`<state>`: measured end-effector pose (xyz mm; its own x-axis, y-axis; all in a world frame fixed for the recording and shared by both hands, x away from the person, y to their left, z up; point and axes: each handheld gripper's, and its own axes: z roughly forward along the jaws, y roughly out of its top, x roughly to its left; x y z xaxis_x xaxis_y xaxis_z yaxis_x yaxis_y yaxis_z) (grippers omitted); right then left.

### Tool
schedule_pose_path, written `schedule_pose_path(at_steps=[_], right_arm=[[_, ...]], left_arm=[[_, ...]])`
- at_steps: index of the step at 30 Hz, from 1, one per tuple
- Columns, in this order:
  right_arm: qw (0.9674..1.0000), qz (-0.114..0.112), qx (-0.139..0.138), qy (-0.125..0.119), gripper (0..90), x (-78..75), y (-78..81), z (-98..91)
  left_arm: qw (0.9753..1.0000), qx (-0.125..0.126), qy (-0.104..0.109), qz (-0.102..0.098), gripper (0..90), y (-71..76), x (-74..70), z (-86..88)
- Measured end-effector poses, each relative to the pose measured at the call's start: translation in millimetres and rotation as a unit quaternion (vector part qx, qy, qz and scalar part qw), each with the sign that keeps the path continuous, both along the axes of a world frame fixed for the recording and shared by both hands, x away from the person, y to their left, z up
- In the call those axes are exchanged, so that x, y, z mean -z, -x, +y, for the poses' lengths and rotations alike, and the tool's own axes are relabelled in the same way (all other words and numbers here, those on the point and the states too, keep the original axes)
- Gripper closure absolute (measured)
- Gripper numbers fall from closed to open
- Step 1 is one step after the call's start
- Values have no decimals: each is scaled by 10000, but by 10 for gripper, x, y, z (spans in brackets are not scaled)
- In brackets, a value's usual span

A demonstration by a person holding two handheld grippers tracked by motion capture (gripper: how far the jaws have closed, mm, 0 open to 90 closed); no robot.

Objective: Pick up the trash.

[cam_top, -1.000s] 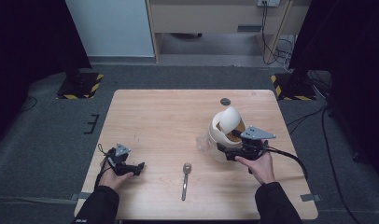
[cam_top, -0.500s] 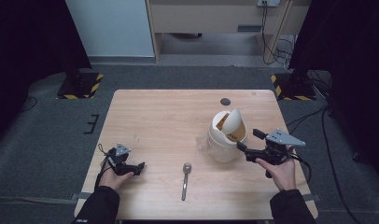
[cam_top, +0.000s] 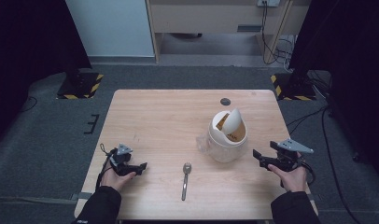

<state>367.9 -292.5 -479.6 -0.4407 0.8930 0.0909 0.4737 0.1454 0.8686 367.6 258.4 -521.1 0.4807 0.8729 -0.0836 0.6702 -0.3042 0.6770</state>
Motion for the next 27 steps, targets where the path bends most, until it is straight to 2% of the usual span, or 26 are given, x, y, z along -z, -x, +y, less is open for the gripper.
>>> schedule_pose_path(at_steps=[5,9,13,22,25,27], right_arm=[[9991,273,318,77,155,165,-35,-108],[9977,499,410,222,154,259,-64,-133],[9973,523,466,206,155,272,-83,-127],[9969,550,506,247,156,278,-87,-136],[9968,568,493,270,156,282,-89,-137],[9966,602,482,299,156,286,-92,-135]], left_arm=[[9995,87,234,-211,212,73,-108,-131],[9978,191,519,-373,227,169,-197,-302],[9961,344,655,-488,241,263,-257,-524],[9933,875,503,-564,268,408,-233,-1056],[9928,1000,414,-521,280,441,-190,-1209],[9932,1034,367,-381,288,445,-147,-1297]])
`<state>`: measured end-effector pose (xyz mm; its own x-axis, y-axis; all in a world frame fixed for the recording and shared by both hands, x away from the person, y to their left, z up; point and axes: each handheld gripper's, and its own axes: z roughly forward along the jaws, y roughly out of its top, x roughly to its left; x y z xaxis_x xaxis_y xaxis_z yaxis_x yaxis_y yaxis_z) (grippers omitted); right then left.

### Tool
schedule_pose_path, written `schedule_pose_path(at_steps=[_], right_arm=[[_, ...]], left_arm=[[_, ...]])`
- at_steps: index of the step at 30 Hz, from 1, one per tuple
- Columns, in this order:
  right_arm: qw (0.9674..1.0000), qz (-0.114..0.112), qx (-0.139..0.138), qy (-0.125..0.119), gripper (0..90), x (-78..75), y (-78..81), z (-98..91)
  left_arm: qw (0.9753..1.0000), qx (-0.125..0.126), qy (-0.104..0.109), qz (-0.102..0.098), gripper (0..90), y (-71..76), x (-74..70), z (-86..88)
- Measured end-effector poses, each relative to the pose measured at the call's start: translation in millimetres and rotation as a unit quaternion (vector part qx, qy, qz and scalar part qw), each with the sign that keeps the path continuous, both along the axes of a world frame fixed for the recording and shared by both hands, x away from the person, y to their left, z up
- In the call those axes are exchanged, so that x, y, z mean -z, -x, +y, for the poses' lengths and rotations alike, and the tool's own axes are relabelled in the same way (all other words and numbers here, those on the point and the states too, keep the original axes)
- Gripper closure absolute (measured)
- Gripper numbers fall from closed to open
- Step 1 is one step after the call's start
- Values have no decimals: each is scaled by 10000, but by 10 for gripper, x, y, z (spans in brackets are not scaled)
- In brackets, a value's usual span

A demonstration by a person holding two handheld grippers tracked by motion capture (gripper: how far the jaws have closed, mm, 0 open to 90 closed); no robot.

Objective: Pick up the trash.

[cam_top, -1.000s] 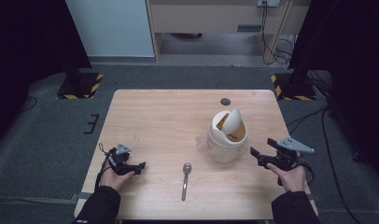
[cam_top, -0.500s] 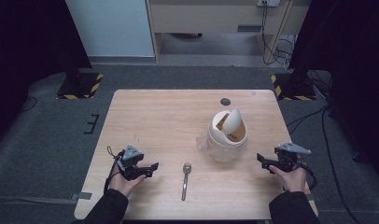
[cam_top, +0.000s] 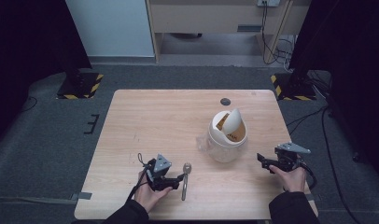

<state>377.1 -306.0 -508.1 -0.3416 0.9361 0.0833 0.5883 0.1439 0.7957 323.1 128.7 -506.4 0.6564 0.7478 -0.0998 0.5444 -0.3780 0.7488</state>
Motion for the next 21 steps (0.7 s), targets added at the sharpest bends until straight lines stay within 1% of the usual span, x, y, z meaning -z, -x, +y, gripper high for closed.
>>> schedule_pose_path(at_steps=[2,4,6,9,12,14,15,17,21], right_arm=[[10000,0,-10,27,156,2,-5,0],[10000,12,-2,4,156,2,-7,5],[10000,11,-12,20,156,-2,-8,6],[10000,23,-15,20,156,-6,-13,13],[10000,41,-34,40,156,-1,-16,21],[10000,50,-61,60,156,-1,-16,24],[10000,45,-64,59,156,-2,-17,25],[10000,44,-45,36,156,-6,-16,29],[9999,44,-62,69,156,-3,-19,30]], left_arm=[[9999,-32,-27,93,293,-5,34,-46],[9998,-58,-67,153,302,-5,75,-93],[9998,-52,-132,172,311,0,99,-124],[9995,-28,-136,268,324,8,138,-185],[9992,15,-206,346,344,14,172,-232],[9991,63,-333,269,367,15,182,-247],[9989,63,-367,272,393,10,177,-244],[9989,44,-369,283,437,-3,171,-225],[9983,101,-548,160,522,-6,168,-204]])
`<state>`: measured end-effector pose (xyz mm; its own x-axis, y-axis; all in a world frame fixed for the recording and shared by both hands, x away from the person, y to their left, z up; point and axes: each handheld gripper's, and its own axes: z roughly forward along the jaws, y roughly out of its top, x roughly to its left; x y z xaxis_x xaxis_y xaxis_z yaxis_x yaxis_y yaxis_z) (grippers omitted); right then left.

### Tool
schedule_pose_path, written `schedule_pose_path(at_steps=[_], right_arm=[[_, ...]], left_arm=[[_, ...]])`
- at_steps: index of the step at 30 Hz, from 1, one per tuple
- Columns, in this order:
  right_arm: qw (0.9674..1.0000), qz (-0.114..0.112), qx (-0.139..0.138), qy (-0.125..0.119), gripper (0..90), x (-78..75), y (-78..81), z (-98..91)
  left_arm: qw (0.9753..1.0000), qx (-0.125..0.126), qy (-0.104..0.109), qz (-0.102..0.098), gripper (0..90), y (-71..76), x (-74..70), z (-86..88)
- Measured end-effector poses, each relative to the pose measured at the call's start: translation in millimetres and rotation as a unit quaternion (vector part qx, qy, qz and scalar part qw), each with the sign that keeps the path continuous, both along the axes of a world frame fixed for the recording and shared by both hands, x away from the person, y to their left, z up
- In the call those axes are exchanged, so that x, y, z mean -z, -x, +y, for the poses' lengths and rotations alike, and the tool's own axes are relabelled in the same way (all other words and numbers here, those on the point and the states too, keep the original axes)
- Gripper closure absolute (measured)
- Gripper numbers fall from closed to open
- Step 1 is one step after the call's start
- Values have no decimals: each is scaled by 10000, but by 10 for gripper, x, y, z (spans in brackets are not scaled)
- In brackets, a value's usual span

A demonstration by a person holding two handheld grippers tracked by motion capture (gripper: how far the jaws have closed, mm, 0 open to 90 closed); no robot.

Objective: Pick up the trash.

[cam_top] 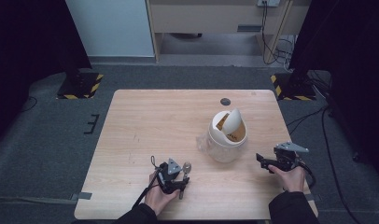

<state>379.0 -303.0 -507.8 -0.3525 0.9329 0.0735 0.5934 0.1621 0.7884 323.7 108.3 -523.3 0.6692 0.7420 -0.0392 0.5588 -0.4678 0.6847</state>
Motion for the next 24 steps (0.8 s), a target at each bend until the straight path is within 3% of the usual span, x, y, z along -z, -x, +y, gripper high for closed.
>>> schedule_pose_path(at_steps=[5,16,24], right_arm=[[10000,2,-8,11,156,2,-1,6],[10000,4,0,25,152,5,-3,10],[10000,-4,1,24,150,1,-3,6]], left_arm=[[9999,48,-114,-67,597,-11,-5,20],[10000,-13,-47,-42,793,-67,-5,96],[10000,29,-44,-39,797,-71,-6,104]])
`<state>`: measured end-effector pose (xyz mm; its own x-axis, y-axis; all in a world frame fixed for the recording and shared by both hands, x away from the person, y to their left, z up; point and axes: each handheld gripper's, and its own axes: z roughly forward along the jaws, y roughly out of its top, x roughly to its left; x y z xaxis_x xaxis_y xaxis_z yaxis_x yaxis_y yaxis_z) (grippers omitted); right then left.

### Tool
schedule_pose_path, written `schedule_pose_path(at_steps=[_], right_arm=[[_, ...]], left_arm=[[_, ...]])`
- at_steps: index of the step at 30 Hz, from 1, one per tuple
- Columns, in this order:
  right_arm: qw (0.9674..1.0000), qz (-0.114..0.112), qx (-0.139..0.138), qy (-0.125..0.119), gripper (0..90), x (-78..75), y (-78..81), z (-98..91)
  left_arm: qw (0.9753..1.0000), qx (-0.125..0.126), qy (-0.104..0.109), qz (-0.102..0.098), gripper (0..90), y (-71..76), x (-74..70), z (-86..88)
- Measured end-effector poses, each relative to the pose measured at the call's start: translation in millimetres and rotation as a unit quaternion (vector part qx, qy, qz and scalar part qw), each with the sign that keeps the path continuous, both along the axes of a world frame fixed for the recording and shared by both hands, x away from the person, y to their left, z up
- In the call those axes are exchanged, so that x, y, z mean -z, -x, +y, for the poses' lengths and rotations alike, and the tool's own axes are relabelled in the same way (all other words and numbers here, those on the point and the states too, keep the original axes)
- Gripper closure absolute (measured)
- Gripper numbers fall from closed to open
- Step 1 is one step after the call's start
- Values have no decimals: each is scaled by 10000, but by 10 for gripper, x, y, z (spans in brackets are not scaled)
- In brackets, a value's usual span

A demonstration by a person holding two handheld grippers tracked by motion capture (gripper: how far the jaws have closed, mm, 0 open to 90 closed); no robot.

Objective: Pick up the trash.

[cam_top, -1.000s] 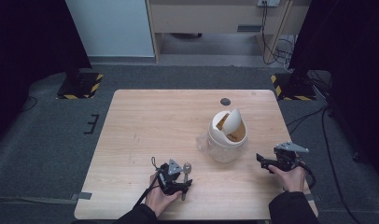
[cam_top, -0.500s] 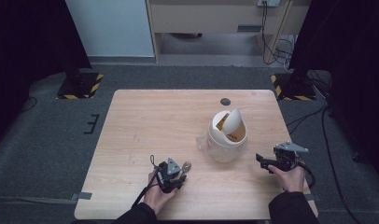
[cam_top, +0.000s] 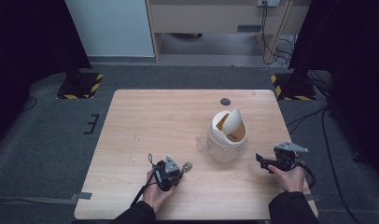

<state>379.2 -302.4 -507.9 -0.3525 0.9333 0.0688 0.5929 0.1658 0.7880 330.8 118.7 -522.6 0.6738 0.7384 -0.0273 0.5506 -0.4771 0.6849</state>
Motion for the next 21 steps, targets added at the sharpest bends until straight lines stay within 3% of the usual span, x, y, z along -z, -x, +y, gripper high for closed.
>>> schedule_pose_path(at_steps=[4,14,21], right_arm=[[10000,-27,24,-44,150,-9,3,-8],[9999,-93,62,-97,147,-24,7,-20],[9994,-224,130,-245,134,-60,11,-37]], left_arm=[[10000,-52,-25,26,798,-13,-9,29],[9998,-22,121,-133,798,2,-92,32],[9979,-49,504,-409,799,5,-264,90]])
